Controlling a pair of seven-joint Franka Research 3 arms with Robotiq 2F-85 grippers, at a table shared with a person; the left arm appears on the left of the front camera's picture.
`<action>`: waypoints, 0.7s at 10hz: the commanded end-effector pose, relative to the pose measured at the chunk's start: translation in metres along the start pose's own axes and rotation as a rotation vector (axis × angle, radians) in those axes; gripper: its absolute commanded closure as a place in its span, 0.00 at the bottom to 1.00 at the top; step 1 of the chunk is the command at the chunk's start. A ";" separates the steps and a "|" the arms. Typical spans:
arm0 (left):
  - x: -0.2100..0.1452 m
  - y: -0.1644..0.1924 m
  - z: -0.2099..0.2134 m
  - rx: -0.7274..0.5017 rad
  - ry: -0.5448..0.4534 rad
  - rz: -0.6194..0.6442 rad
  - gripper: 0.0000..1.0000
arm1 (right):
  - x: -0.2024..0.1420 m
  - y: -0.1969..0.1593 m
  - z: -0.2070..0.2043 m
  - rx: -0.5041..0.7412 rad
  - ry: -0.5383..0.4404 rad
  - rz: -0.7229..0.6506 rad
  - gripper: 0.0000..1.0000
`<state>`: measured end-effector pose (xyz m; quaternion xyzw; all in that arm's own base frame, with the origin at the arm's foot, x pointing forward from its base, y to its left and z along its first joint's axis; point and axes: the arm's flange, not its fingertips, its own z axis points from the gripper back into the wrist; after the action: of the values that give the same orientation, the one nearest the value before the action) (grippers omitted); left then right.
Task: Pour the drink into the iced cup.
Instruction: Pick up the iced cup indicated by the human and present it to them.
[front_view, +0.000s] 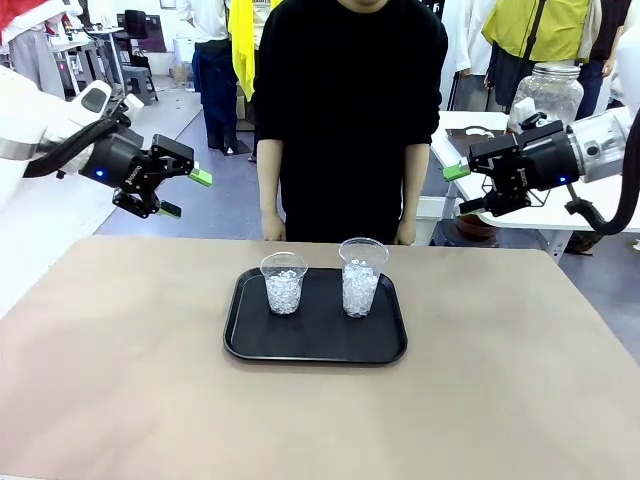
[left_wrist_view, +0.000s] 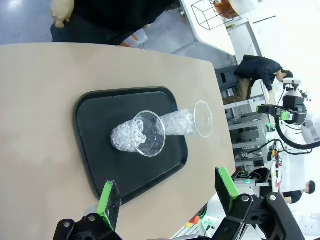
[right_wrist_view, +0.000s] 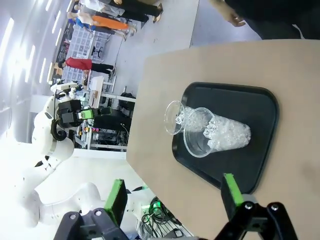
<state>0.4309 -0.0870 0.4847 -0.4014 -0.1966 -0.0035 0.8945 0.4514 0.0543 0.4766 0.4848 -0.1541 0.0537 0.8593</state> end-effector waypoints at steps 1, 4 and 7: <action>0.001 -0.003 0.002 -0.018 -0.001 0.017 0.00 | 0.000 0.002 -0.003 0.000 0.003 0.004 0.00; 0.008 0.027 0.004 -0.109 0.065 0.074 0.00 | 0.016 -0.031 0.007 0.171 0.017 -0.210 0.00; 0.015 0.065 0.007 -0.327 0.171 0.130 0.00 | 0.016 -0.062 0.004 0.279 0.043 -0.329 0.00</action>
<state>0.4418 -0.0457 0.4532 -0.5144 -0.1055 -0.0029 0.8510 0.4694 0.0191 0.4306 0.5916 -0.0610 -0.0337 0.8032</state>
